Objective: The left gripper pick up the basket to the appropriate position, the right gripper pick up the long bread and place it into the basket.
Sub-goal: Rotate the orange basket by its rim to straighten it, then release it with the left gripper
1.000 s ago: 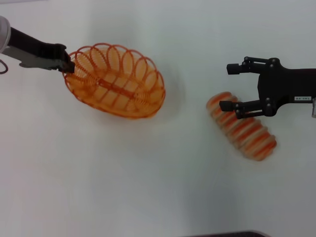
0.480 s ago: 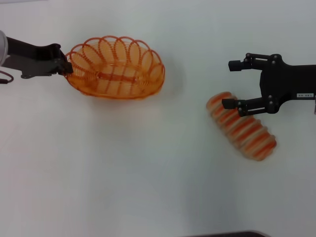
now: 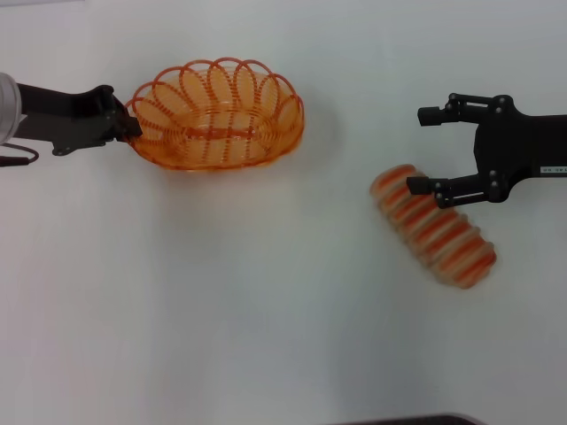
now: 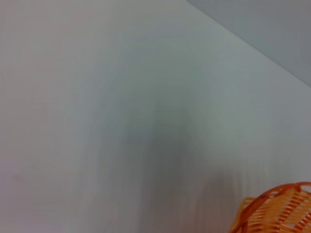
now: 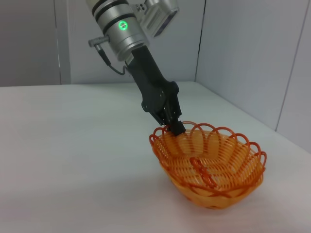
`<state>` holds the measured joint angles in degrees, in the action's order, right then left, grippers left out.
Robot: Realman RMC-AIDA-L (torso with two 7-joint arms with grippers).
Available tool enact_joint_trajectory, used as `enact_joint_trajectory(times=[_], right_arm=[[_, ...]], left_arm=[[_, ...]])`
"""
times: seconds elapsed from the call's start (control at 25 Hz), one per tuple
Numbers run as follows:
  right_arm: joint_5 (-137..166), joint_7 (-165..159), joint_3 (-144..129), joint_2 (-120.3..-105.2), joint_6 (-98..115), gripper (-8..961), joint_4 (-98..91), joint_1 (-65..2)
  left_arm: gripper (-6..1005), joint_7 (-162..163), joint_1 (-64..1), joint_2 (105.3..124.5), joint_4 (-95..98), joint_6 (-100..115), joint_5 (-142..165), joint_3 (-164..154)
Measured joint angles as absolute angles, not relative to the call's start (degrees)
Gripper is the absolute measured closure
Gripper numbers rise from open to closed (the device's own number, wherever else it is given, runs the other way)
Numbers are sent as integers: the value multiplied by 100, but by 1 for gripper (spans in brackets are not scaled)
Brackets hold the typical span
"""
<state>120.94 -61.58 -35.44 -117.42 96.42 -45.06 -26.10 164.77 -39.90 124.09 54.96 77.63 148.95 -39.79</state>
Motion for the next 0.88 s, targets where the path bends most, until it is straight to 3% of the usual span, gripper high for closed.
enact_joint_trajectory(times=[0.44, 0.76, 0.88], right_arm=[[12094, -6099, -3560, -11715, 9643, 25, -4519, -2600], [12094, -6092, -3537, -11713, 9649, 24, -4534, -2566], [12088, -6091, -3519, -11714, 9661, 24, -4535, -2566]], left_arm=[[884, 16487, -3977, 12410, 5477, 7802, 14875, -4059], [753, 16550, -3894, 12410, 5605, 7912, 14870, -4061], [631, 16549, -3845, 12398, 5772, 8001, 14870, -4061]])
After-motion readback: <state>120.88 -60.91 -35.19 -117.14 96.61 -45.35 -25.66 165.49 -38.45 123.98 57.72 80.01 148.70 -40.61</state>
